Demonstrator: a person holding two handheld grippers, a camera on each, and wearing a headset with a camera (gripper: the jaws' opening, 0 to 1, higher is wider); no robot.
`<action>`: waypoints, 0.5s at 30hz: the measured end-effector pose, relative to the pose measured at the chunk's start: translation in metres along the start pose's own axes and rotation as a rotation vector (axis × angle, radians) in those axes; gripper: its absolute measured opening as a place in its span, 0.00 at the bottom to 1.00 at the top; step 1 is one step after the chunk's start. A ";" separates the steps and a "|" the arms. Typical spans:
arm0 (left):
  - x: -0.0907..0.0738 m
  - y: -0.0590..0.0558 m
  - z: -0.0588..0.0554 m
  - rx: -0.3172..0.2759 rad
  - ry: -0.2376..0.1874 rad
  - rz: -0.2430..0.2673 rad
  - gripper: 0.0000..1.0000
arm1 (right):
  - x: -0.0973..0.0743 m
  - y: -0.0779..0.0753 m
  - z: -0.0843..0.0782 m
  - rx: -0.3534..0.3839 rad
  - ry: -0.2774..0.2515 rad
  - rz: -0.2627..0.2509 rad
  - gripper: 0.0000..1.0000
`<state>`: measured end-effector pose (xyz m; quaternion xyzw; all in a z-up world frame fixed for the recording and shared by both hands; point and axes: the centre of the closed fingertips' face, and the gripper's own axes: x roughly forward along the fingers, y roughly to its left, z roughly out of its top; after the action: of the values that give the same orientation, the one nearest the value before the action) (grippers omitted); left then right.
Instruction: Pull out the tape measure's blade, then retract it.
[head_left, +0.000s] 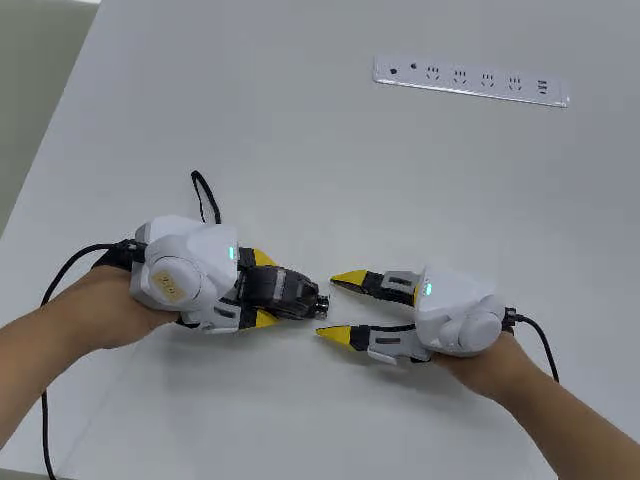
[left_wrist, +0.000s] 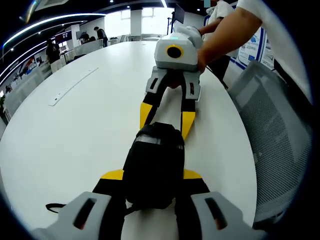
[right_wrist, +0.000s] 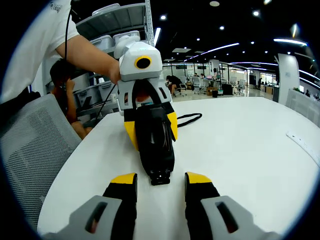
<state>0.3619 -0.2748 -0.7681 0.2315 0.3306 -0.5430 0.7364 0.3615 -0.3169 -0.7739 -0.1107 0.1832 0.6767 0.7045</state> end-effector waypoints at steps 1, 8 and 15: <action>0.000 0.000 0.000 -0.001 0.000 0.000 0.33 | 0.001 0.000 -0.001 -0.004 0.003 -0.001 0.37; 0.000 0.000 0.000 0.000 0.003 0.000 0.33 | 0.004 0.002 -0.003 -0.026 0.007 0.003 0.29; 0.000 0.000 0.000 0.001 0.003 0.000 0.33 | 0.003 -0.001 -0.005 -0.035 -0.001 -0.015 0.24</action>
<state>0.3617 -0.2749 -0.7682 0.2325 0.3314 -0.5426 0.7360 0.3624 -0.3159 -0.7795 -0.1241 0.1700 0.6746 0.7076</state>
